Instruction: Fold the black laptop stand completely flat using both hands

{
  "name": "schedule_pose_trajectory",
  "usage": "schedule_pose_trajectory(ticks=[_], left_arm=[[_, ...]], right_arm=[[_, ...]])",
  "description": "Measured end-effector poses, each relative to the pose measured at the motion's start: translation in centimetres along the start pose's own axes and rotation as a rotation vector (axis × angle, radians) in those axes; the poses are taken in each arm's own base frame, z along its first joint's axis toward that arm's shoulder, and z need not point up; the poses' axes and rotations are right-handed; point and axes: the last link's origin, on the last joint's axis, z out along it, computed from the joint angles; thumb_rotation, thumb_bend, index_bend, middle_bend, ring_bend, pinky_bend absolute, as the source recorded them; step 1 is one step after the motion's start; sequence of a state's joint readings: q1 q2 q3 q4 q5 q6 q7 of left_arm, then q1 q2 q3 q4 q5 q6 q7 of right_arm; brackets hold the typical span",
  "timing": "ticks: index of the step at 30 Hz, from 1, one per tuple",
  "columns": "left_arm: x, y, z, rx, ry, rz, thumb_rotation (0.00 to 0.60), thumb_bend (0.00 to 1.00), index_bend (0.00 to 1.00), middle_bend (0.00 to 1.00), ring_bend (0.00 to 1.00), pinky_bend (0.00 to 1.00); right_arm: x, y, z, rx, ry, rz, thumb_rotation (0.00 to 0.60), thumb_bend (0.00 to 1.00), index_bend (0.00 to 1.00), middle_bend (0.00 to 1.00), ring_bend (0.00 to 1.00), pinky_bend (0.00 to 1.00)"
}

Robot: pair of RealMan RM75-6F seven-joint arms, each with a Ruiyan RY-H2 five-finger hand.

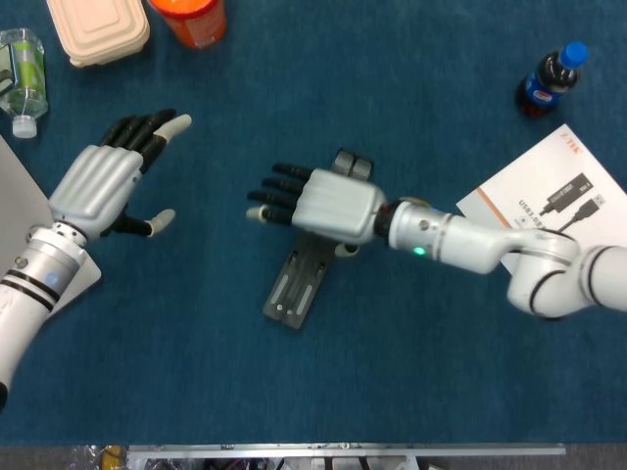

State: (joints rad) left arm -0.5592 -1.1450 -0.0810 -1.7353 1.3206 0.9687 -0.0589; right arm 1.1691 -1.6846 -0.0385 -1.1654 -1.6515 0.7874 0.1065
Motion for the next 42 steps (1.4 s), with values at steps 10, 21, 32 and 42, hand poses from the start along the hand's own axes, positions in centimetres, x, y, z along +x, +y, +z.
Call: schedule_pose_trajectory(ticks=[10,21,32,42], left_arm=[[0.6,-1.5,-1.0,0.057,0.078,0.087,0.6,0.27,0.0,0.0,0.0,0.0],[0.3,-4.4,-3.6,0.162,0.242,0.164,0.6,0.27,0.0,0.0,0.0,0.0],[-0.6,-5.9,-8.4,0.232,0.275,0.207,0.6,0.27,0.0,0.0,0.0,0.0],[-0.8,-5.7,-11.9,0.23,0.377,0.166,0.6,0.27,0.0,0.0,0.0,0.0]], right_arm=[[0.6,4.0,-8.6,-0.339,0.188,0.067,0.6,0.05,0.0,0.02,0.0,0.01],[-0.7,6.3,-20.8,-0.756,0.305,0.177,0.6,0.05,0.0,0.02,0.0,0.01],[-3.0,4.8,-30.2,-1.029,0.335,0.188,0.6,0.1,0.0,0.06,0.0,0.01],[-5.0,2.5,-35.6,-1.149,0.345,0.189,0.6,0.1,0.0,0.06,0.0,0.01]])
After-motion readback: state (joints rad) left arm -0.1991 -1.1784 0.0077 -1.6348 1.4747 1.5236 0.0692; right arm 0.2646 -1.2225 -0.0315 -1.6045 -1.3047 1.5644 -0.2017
